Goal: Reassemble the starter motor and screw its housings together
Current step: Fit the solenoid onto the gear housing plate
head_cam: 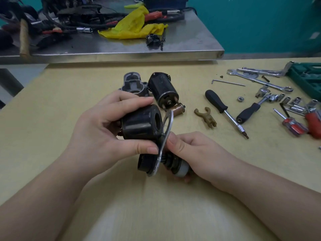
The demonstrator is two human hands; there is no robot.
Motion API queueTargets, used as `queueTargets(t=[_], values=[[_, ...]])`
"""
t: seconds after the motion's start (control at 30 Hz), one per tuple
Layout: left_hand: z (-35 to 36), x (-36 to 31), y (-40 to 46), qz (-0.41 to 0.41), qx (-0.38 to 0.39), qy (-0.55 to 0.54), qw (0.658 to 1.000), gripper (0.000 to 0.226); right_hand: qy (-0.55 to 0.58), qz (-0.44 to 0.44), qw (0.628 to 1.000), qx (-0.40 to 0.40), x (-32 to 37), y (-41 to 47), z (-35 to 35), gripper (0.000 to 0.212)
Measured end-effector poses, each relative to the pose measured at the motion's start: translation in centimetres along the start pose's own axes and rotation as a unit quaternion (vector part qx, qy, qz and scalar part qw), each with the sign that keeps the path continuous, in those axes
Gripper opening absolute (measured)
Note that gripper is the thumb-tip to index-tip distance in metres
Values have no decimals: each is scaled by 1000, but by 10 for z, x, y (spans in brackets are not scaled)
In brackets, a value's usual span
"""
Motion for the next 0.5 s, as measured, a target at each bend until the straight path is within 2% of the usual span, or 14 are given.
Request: queueTargets(t=[0.2, 0.3, 0.4, 0.5], values=[[-7, -4, 0, 20, 36, 84, 996, 75, -2, -12, 1000, 7, -2, 3, 0, 57], [-10, -6, 0, 31, 54, 144, 988, 74, 6, -17, 1000, 13, -5, 3, 0, 69], [-11, -6, -1, 33, 58, 156, 985, 75, -3, -16, 1000, 0, -7, 4, 0, 84], [-11, -6, -1, 34, 58, 156, 985, 75, -14, -4, 1000, 0, -6, 4, -1, 88]])
Point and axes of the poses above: each hand's wrist, its own y-axis towards the middle knuckle, its own z-axis out of the palm, x = y × z, the point moved 1 cm from there along y, towards the middle knuckle, and after that the axes turned 12 degrees about x, right-handed, at the moved point
